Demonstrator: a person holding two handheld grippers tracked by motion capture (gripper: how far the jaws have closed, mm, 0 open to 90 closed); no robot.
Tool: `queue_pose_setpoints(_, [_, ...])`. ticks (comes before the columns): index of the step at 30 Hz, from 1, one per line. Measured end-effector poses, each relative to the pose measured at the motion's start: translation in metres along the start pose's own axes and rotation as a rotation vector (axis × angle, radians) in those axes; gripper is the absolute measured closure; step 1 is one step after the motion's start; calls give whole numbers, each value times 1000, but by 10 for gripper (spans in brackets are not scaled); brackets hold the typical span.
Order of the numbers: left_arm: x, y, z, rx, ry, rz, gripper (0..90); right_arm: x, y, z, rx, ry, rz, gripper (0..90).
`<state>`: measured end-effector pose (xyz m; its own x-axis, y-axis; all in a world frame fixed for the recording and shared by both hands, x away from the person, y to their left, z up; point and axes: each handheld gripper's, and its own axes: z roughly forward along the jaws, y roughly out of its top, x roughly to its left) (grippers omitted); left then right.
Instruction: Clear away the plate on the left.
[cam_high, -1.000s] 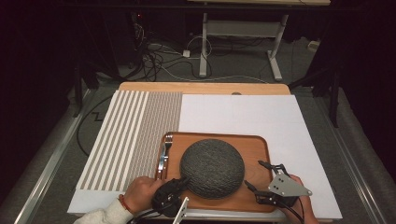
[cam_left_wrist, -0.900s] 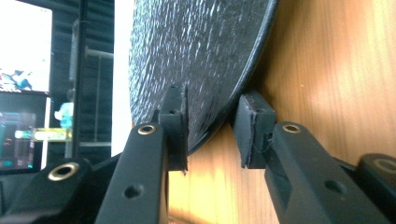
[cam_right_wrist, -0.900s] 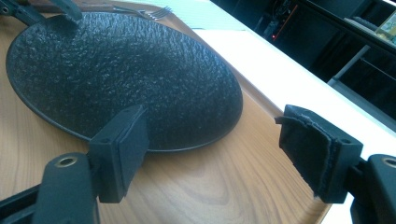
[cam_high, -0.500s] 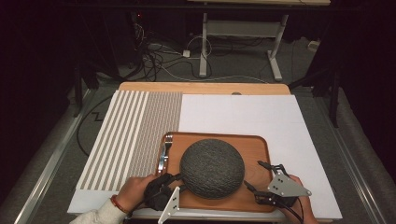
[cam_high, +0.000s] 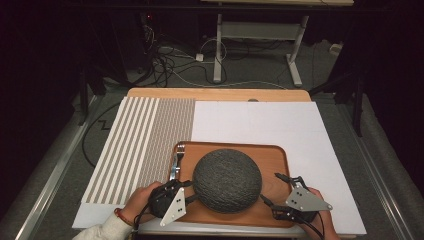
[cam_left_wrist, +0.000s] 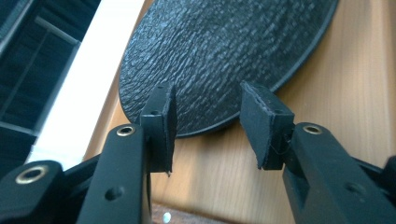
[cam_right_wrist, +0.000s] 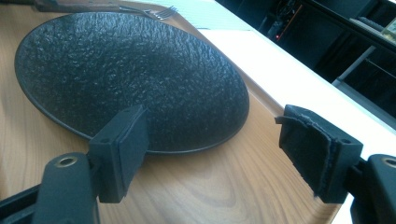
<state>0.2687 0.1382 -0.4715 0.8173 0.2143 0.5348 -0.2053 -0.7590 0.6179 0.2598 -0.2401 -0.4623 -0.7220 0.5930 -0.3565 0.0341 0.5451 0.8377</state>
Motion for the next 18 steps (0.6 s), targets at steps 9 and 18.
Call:
queue_pose_setpoints(9, [10, 5, 12, -28, -15, -95, 560, 1, 0, 2, 6, 5, -1, 247])
queue_pose_setpoints(18, [18, 9, 18, -58, 29, -143, 463, 2, -1, 3, 7, 17, 3, 246])
